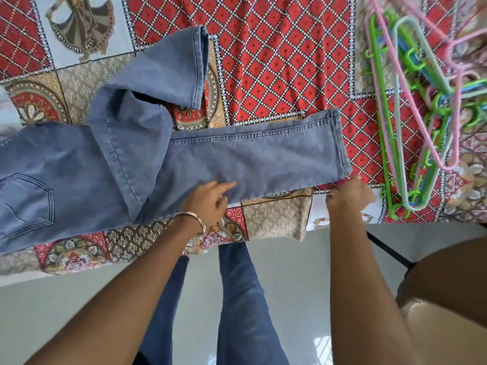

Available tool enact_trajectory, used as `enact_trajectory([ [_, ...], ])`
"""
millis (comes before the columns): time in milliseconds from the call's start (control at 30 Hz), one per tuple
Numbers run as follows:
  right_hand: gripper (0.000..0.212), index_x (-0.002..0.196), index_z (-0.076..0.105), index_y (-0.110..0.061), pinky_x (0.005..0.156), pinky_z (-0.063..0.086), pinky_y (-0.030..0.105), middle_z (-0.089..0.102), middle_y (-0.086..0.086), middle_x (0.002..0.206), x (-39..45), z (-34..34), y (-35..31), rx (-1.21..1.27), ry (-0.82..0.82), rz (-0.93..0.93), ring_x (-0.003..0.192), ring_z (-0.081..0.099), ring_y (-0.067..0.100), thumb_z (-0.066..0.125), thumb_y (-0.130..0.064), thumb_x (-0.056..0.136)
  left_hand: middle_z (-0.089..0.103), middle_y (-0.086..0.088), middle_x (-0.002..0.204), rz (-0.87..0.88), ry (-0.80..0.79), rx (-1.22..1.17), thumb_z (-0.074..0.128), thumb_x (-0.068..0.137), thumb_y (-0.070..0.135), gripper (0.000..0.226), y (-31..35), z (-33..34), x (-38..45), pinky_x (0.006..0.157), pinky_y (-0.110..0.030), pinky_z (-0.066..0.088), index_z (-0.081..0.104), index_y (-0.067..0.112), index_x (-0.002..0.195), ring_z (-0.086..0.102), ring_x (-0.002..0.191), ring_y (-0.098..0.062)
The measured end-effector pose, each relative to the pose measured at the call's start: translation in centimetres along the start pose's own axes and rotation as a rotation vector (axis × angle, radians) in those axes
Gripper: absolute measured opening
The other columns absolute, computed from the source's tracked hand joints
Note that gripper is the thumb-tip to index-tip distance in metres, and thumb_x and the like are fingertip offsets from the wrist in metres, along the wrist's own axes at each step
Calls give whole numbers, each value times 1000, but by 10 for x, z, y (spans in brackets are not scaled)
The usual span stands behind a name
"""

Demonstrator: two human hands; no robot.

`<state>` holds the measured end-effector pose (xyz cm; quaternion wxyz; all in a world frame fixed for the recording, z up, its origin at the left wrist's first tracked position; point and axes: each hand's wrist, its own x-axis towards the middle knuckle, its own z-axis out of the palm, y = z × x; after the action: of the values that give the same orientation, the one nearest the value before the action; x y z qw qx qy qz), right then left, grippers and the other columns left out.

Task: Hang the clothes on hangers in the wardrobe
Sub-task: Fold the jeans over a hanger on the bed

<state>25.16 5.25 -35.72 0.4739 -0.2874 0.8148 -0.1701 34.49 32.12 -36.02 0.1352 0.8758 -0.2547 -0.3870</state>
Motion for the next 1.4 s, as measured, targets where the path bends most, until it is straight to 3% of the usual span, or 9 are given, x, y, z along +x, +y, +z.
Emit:
enact_trajectory([
  [167, 15, 98, 52, -5, 65, 45, 18, 52, -4, 83, -42, 15, 21, -416, -145, -823, 71, 50, 7, 57, -19, 96, 60, -22, 102, -497, 694, -157, 54, 83, 16, 37, -36, -22, -4, 84, -42, 41, 62, 12, 119, 53, 99, -39],
  [300, 34, 118, 61, -14, 93, 43, 49, 54, 12, 129, -71, 30, 66, -1115, -882, -1425, 116, 47, 33, 65, -28, 87, 29, -16, 144, -1001, 801, -154, 69, 76, 30, 83, -62, -60, 1, 102, -43, 31, 27, 21, 147, 34, 127, -37],
  [433, 61, 147, 13, -54, 112, 3, 61, -4, -20, 160, -53, 46, 63, -1549, -876, -1507, 148, -10, 25, 45, -55, 95, 29, -16, 152, -1036, 732, -594, 80, 65, 46, 115, -107, -79, 18, 109, -37, 31, 10, 12, 151, 36, 135, -30],
  [600, 63, 144, -4, -59, 102, -21, 66, -14, -15, 160, -65, 46, 82, -1642, -595, -1283, 145, -21, 36, 36, -58, 95, 63, -2, 84, -786, 689, -903, 77, 77, 27, 25, -110, -107, 23, 55, -20, 49, 59, 14, 88, 62, 64, -10],
  [700, 47, 143, 42, -30, 115, 11, 53, 25, 13, 157, -85, 43, 90, -1360, -541, -1201, 144, 17, 42, 48, -37, 97, 53, 4, 59, -670, 533, -1053, 73, 78, 26, 22, -73, -103, 8, 45, -22, 38, 56, 16, 70, 48, 45, -8],
  [800, 32, 100, 68, -2, 74, 47, 31, 70, 18, 94, -118, 48, 92, -744, -754, -819, 90, 66, 32, 51, -29, 98, 64, -3, 75, -465, 115, -666, 73, 77, 35, 32, -45, -78, -12, 59, -29, 46, 64, 11, 97, 59, 64, -20],
  [967, 32, 71, 57, -12, 52, 45, 23, 59, 1, 62, -160, 86, 97, -310, -856, -51, 55, 55, 12, 40, -5, 97, 52, -15, 122, -128, -162, 286, 60, 85, 41, 89, -36, -37, -28, 87, -44, 47, -4, 45, 148, 56, 109, -38],
  [1233, 35, 93, 64, -12, 90, 48, 38, 67, 10, 93, -139, 92, 68, 301, -920, 220, 94, 60, 28, 32, -24, 99, 44, -10, 112, -17, -381, 37, 65, 84, 44, 90, -55, -45, -4, 93, -40, 44, -2, 56, 142, 48, 110, -35],
  [1400, 23, 83, 67, -15, 103, 41, 42, 65, 8, 103, -126, 68, 38, 684, -1120, 330, 112, 57, 27, 55, -35, 85, 59, 3, 94, -86, -322, -373, 66, 86, 39, 52, -71, -56, -5, 73, -16, 43, 47, 45, 135, 55, 87, -16],
])
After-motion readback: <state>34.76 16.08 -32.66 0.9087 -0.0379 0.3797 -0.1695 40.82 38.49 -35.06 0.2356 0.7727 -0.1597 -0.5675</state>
